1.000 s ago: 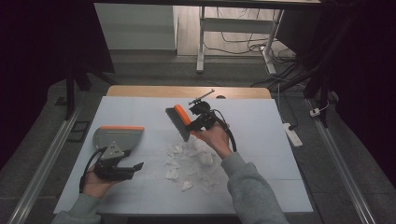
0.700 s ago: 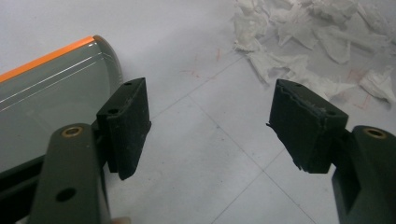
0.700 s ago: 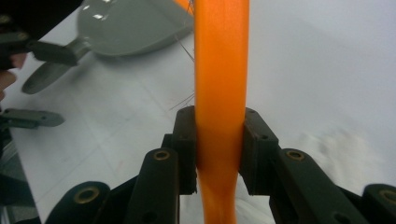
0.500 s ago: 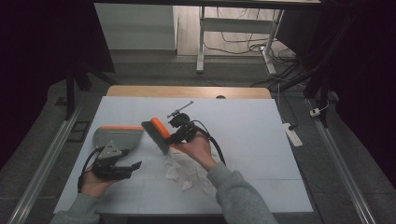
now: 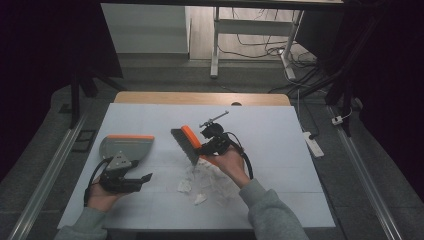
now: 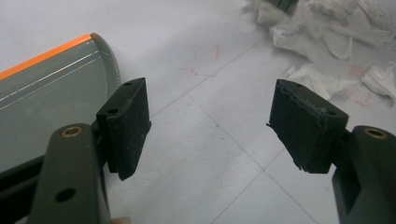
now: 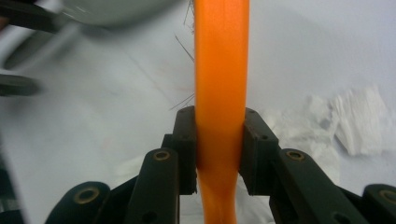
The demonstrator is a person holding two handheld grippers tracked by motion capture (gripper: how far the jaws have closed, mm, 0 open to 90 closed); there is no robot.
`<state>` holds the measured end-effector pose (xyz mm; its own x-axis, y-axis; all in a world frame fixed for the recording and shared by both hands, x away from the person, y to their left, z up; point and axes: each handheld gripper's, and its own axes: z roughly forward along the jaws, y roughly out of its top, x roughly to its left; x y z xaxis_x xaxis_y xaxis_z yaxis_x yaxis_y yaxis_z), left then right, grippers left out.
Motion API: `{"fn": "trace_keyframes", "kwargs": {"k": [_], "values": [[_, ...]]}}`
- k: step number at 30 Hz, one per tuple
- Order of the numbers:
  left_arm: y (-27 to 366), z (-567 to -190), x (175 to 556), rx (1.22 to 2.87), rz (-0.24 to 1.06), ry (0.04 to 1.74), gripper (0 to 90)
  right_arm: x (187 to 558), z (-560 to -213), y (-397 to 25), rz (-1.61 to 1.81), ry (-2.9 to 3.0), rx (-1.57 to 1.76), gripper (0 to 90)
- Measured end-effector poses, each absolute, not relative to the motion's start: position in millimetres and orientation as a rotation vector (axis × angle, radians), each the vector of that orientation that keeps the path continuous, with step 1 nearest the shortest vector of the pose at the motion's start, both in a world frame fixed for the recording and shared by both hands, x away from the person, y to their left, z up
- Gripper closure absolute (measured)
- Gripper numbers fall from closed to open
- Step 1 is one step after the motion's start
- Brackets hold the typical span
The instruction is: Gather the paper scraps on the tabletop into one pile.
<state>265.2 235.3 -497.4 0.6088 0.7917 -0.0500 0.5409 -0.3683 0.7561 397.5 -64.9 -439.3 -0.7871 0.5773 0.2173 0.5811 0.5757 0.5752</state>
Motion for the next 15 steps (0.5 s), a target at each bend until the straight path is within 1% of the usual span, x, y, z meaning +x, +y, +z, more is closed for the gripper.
{"fn": "trace_keyframes", "kwargs": {"k": [3, 6, 10, 15], "values": [[237.8, -497.3, 265.0, 2.058, 0.417, 1.054, 29.8, 387.3, -422.0, -63.4, -1.052, -2.809, -0.955, 70.6], [240.7, -497.2, 265.0, 2.048, 0.419, 1.061, 29.9, 381.4, -415.3, -62.0, -1.056, -2.799, -0.926, 70.6], [243.8, -497.1, 265.1, 2.043, 0.423, 1.07, 29.9, 371.4, -420.7, -56.6, -0.978, -2.805, -0.876, 70.5], [245.8, -497.3, 265.5, 2.036, 0.423, 1.077, 29.9, 347.9, -430.6, -50.2, -0.856, -2.828, -0.757, 70.5]]}}
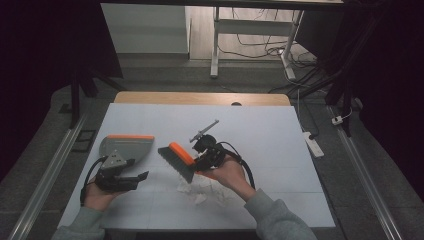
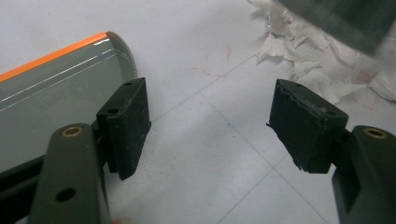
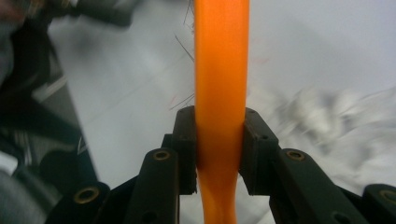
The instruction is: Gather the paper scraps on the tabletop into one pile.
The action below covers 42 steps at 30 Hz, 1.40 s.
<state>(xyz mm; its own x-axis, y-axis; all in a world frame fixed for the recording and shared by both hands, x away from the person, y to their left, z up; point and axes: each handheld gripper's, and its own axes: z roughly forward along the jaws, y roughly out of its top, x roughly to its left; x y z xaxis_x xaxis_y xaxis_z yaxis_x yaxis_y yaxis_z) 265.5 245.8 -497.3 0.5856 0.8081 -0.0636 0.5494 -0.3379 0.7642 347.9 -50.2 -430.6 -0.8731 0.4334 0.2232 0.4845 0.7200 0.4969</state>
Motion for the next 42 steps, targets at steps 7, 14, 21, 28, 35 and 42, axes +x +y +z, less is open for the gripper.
{"fn": "trace_keyframes", "kwargs": {"k": [7, 14, 21, 28, 35, 42], "values": [[246.0, -497.5, 265.6, 2.038, 0.43, 1.079, 29.9, 324.1, -444.3, -39.8, -0.687, -2.83, -0.631, 70.5], [247.5, -498.8, 265.9, 2.039, 0.428, 1.086, 30.0, 332.2, -462.6, -26.1, -0.623, -2.879, -0.634, 70.5], [248.6, -499.1, 266.1, 2.035, 0.428, 1.09, 30.1, 358.8, -459.2, -49.7, -0.655, -2.932, -0.796, 70.5], [247.0, -499.3, 265.8, 2.041, 0.428, 1.089, 30.1, 355.7, -427.7, -79.0, -0.823, -2.888, -0.817, 70.5], [246.4, -500.0, 266.3, 2.047, 0.429, 1.088, 30.1, 348.2, -398.9, -112.6, -0.946, -2.888, -0.804, 70.5], [245.8, -500.8, 266.5, 2.053, 0.427, 1.088, 30.1, 324.5, -409.7, -118.0, -0.796, -2.961, -0.655, 70.5]]}}
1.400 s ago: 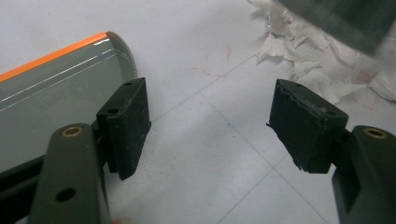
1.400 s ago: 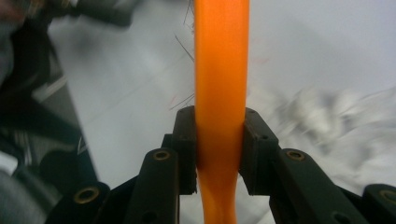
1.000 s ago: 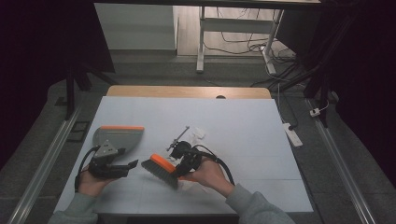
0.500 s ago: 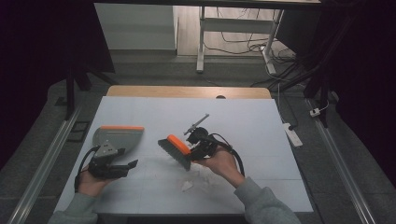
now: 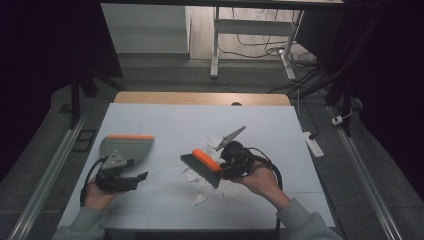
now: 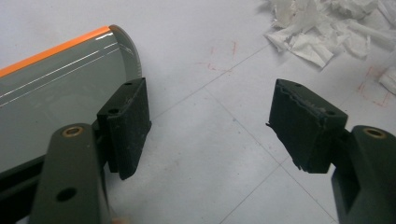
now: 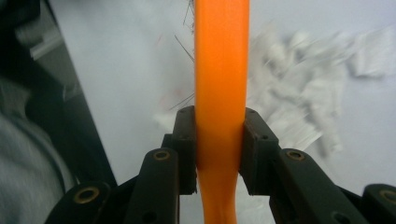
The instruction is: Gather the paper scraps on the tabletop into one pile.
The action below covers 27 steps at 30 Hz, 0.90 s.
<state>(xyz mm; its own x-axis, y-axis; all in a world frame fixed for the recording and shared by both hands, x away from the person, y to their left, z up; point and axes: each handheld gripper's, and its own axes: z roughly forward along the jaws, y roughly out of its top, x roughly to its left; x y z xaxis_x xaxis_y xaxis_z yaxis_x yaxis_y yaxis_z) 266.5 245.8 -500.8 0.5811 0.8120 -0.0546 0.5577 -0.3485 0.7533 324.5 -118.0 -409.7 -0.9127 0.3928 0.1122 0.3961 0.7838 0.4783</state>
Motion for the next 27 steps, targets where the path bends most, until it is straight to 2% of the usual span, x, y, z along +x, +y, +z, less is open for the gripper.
{"fn": "trace_keyframes", "kwargs": {"k": [6, 12, 21, 27], "values": [[244.1, -501.3, 266.5, 2.058, 0.426, 1.086, 30.1, 300.3, -432.3, -100.6, -0.625, -2.971, -0.491, 70.5], [244.6, -501.7, 266.6, 2.054, 0.427, 1.088, 30.1, 291.2, -452.4, -75.4, -0.496, -3.042, -0.361, 70.5], [246.6, -502.0, 267.0, 2.05, 0.423, 1.093, 30.2, 336.9, -449.2, -81.2, -0.49, -3.108, -0.536, 70.6], [246.6, -502.0, 267.0, 2.051, 0.423, 1.092, 30.2, 332.2, -426.3, -98.7, -0.632, -3.087, -0.536, 70.5]]}}
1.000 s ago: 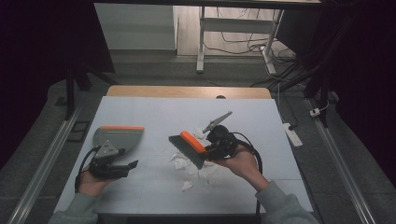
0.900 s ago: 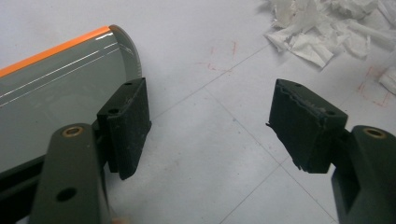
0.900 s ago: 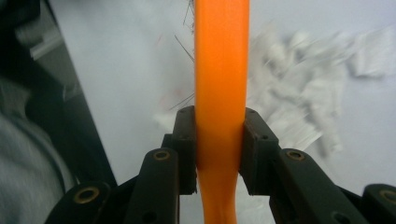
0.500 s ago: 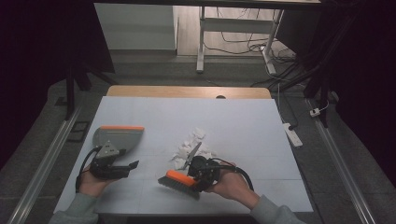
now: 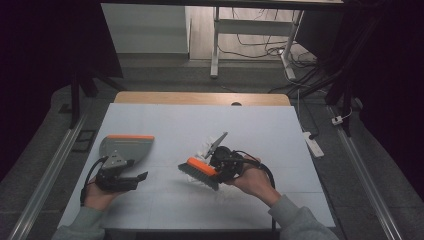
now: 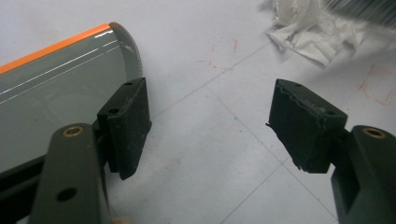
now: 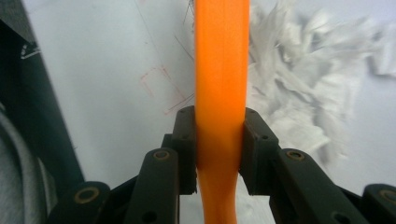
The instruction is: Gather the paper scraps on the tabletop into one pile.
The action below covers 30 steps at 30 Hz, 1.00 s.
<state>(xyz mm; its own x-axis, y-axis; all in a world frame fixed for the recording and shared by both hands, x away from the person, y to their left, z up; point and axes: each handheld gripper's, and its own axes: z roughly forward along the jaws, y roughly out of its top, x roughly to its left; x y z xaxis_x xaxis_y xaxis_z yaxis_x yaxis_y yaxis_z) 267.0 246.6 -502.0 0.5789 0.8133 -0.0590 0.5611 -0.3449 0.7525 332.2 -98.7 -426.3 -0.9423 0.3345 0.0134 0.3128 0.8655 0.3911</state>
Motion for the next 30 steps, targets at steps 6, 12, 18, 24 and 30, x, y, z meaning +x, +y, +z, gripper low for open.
{"fn": "trace_keyframes", "kwargs": {"k": [6, 12, 18, 24, 30], "values": [[245.0, -502.1, 267.1, 2.058, 0.425, 1.088, 30.2, 322.6, -406.4, -131.4, 0.666, 2.958, 0.539, 70.5], [244.6, -502.3, 267.1, 2.061, 0.426, 1.089, 30.2, 306.4, -418.9, -143.8, 0.61, 3.029, 0.457, 70.5], [244.5, -502.8, 267.3, 2.061, 0.426, 1.091, 30.2, 291.3, -446.5, -137.3, 0.471, 3.095, 0.372, 70.5], [244.6, -503.0, 267.3, 2.062, 0.425, 1.091, 30.2, 308.1, -450.3, -123.1, 0.474, 3.015, 0.359, 70.5], [247.5, -503.3, 267.4, 2.052, 0.423, 1.099, 30.3, 328.4, -449.2, -110.8, 0.521, 2.952, 0.381, 70.6]]}}
